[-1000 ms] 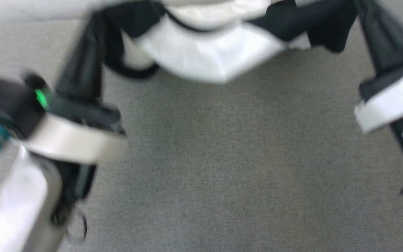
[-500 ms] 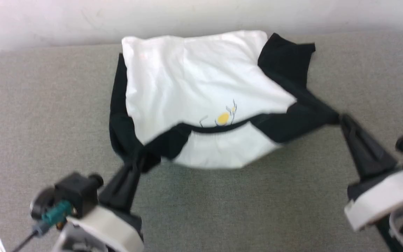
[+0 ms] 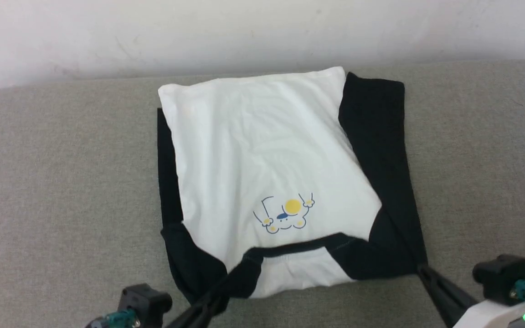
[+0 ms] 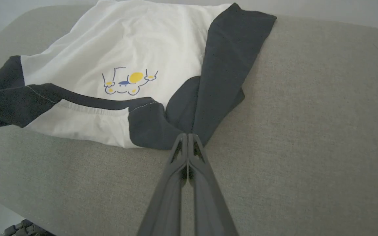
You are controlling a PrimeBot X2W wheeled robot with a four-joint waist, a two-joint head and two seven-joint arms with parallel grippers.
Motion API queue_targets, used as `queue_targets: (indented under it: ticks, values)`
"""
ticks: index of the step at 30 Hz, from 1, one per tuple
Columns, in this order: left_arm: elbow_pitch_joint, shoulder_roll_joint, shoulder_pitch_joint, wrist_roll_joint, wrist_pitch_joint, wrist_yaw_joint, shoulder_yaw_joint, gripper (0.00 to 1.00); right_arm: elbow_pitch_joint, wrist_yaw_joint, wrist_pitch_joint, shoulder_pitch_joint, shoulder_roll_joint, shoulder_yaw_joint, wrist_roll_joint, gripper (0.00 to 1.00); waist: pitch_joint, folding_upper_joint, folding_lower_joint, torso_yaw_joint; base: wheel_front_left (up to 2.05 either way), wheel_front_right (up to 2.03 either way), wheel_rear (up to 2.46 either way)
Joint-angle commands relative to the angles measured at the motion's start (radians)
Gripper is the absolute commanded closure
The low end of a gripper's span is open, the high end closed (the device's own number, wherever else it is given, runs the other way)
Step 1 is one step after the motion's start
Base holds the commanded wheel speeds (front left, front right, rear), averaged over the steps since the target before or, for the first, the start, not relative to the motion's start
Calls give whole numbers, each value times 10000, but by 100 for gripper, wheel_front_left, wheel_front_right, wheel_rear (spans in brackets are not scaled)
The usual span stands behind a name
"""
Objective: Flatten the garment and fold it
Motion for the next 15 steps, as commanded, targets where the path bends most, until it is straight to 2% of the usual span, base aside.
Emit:
queue_targets:
  ticks: [1, 7, 15]
  values:
    - [46, 60, 221, -133, 169, -63, -130, 100, 10, -9, 337, 363, -90, 57, 125, 100, -72, 0, 1, -13, 0, 0, 0]
    - [-8, 205, 722, -601, 637, 30, -305, 100, -16, -9, 1486, 1366, -166, -203, 346, 100, -206, 0, 1, 5, 0, 0, 0]
    - [-212, 344, 1383, -1208, 1018, 186, -423, 100, -34, -9, 2402, 2256, -174, -379, 604, 100, -251, 0, 1, 44, 0, 0, 0]
